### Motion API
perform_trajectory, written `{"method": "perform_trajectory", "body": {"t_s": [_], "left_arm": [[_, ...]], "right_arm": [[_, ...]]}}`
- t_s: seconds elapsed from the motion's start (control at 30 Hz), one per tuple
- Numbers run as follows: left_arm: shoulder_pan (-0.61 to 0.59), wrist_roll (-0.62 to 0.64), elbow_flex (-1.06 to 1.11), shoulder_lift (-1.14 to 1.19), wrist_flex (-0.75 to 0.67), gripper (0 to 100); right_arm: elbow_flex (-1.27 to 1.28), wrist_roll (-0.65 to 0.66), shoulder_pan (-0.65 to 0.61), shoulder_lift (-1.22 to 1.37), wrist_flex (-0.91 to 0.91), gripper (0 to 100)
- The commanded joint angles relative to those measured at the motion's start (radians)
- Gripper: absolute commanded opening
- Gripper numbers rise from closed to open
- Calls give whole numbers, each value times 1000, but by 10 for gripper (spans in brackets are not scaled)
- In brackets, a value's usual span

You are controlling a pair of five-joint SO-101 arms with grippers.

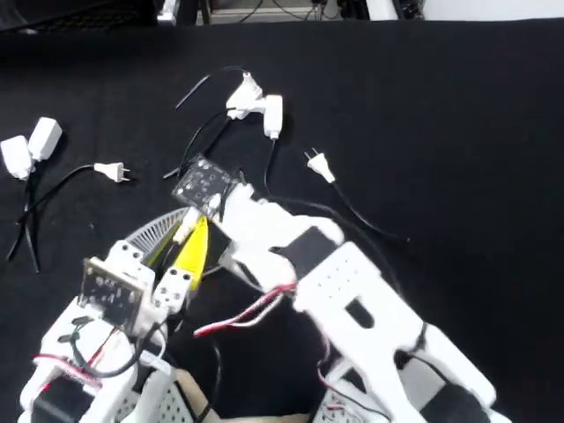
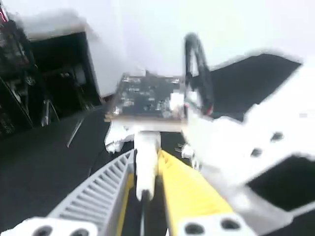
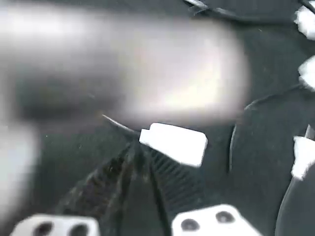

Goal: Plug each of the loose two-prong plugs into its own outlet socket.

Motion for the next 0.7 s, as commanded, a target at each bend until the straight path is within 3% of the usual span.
{"method": "perform_trajectory", "body": {"t_s": [0.0, 0.17, 0.43, 0.67], "left_arm": [[-7, 9, -51, -3, -35, 28], [-8, 9, -50, -2, -29, 28], [-10, -12, 42, -2, -37, 28], [-12, -61, 170, 0, -103, 28]], "right_arm": [[-2, -3, -11, 19, -6, 12], [-2, -6, 17, 19, -12, 12], [-13, -43, 212, 19, -92, 12], [-12, -43, 233, 22, -98, 12]]}}
